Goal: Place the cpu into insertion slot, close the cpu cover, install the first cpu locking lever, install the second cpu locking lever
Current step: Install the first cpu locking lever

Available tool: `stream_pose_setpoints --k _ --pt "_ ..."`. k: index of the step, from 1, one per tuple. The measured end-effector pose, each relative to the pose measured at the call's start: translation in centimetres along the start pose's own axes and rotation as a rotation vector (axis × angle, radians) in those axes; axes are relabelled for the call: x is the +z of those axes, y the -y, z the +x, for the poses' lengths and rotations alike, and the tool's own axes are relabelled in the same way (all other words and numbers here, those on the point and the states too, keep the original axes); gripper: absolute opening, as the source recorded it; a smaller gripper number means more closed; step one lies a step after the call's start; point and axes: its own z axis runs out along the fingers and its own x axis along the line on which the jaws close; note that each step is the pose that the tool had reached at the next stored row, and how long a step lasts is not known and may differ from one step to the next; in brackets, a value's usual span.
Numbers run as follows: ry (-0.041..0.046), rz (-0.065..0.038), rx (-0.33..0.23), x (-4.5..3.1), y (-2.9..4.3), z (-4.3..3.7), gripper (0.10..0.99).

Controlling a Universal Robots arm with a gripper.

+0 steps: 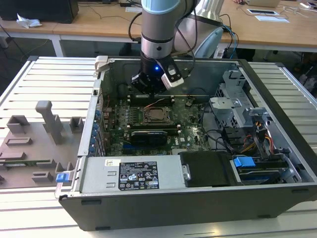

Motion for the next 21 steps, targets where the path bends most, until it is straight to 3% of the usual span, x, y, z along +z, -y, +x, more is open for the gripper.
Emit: stream_pose_setpoints --k 7,13,16,21 --pt "-0.013 -0.009 0.001 0.61 0.13 -1.79 0.106" --pt "-0.021 -0.016 0.008 1.16 0.22 -2.52 0.106" --pt "-0.0283 -0.023 0.012 1.55 0.31 -3.3 0.106" --pt "-0.0342 -0.028 0.014 2.08 0.61 -3.66 0.106"
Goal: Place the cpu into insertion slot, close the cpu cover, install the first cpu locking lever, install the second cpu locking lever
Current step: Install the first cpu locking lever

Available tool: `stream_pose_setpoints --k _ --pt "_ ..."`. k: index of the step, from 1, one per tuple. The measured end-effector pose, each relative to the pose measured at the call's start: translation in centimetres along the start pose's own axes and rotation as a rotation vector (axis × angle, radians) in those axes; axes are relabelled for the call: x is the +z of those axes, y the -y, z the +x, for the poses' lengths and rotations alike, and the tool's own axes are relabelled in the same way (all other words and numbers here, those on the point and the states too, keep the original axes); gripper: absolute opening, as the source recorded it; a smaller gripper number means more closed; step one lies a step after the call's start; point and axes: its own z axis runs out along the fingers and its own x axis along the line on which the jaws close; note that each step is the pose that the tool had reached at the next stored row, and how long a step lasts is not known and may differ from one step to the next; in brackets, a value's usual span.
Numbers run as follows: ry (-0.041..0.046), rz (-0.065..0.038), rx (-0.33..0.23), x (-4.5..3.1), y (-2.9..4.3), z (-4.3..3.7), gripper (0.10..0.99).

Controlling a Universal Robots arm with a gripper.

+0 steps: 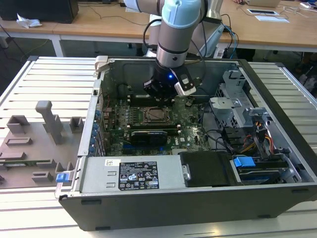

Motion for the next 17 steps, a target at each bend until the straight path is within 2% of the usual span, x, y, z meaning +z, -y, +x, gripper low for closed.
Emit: stream_pose_setpoints --k 8,16,17 --pt "0.0009 0.0 0.0 -0.26 0.36 0.03 0.106" --pt "-0.0008 0.0 0.0 0.06 0.41 -0.01 0.106" --pt "0.0001 -0.002 0.0 0.16 0.38 -0.04 0.106"
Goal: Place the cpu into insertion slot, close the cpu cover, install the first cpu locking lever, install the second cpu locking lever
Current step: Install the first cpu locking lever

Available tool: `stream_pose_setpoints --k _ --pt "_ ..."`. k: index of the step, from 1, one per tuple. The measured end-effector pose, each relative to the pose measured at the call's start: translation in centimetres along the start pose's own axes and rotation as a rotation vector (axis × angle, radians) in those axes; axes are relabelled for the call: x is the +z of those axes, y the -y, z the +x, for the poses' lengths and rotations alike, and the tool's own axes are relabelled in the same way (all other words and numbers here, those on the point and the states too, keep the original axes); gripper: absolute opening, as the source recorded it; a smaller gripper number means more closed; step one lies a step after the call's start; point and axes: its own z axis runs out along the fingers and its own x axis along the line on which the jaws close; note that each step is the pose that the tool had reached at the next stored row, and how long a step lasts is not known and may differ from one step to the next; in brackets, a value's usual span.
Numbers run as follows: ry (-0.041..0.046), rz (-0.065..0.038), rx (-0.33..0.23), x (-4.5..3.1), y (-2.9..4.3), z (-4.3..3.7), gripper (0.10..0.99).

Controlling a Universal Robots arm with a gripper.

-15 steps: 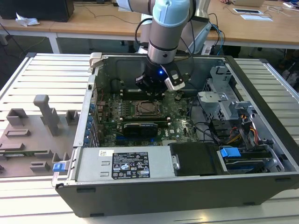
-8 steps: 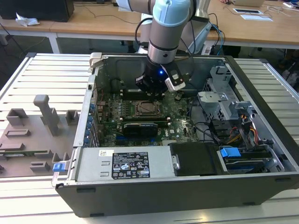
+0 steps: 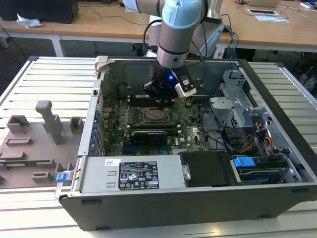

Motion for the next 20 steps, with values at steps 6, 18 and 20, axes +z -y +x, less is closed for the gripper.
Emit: stream_pose_setpoints --k 6,18,20 --pt "-0.0006 0.002 0.0 -0.7 -0.04 0.05 0.106" --pt "0.001 0.099 0.005 -1.66 1.9 0.61 0.106" --pt "0.0013 0.101 0.005 -1.74 2.27 0.67 0.106"
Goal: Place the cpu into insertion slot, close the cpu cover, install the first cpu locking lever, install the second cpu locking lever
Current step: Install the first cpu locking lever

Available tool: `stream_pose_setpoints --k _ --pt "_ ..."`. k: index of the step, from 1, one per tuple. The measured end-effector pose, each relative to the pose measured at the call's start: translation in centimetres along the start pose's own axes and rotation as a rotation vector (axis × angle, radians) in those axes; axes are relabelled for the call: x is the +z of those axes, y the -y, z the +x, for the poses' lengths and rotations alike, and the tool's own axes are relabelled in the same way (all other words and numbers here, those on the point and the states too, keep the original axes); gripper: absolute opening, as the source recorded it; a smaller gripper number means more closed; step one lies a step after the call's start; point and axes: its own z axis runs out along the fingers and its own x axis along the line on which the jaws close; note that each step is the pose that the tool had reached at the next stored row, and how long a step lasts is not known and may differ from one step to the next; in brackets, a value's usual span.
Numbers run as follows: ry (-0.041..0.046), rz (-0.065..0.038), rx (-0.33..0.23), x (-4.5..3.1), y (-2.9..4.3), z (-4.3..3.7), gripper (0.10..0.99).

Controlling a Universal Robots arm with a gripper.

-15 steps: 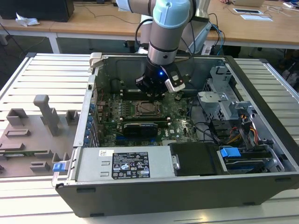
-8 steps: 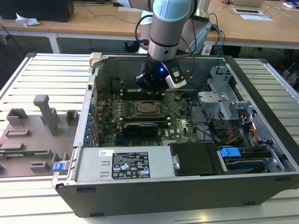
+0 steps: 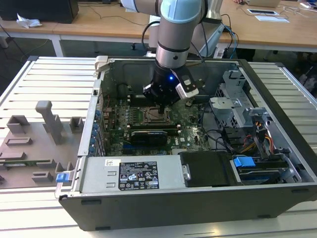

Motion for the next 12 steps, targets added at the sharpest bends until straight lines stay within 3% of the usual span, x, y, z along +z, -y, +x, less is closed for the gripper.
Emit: stream_pose_setpoints --k 4,12 --pt "0.0005 0.0 0.0 -0.72 0.06 0.04 0.106" --pt "0.0007 0.0 0.0 -4.49 -0.04 0.22 0.106"
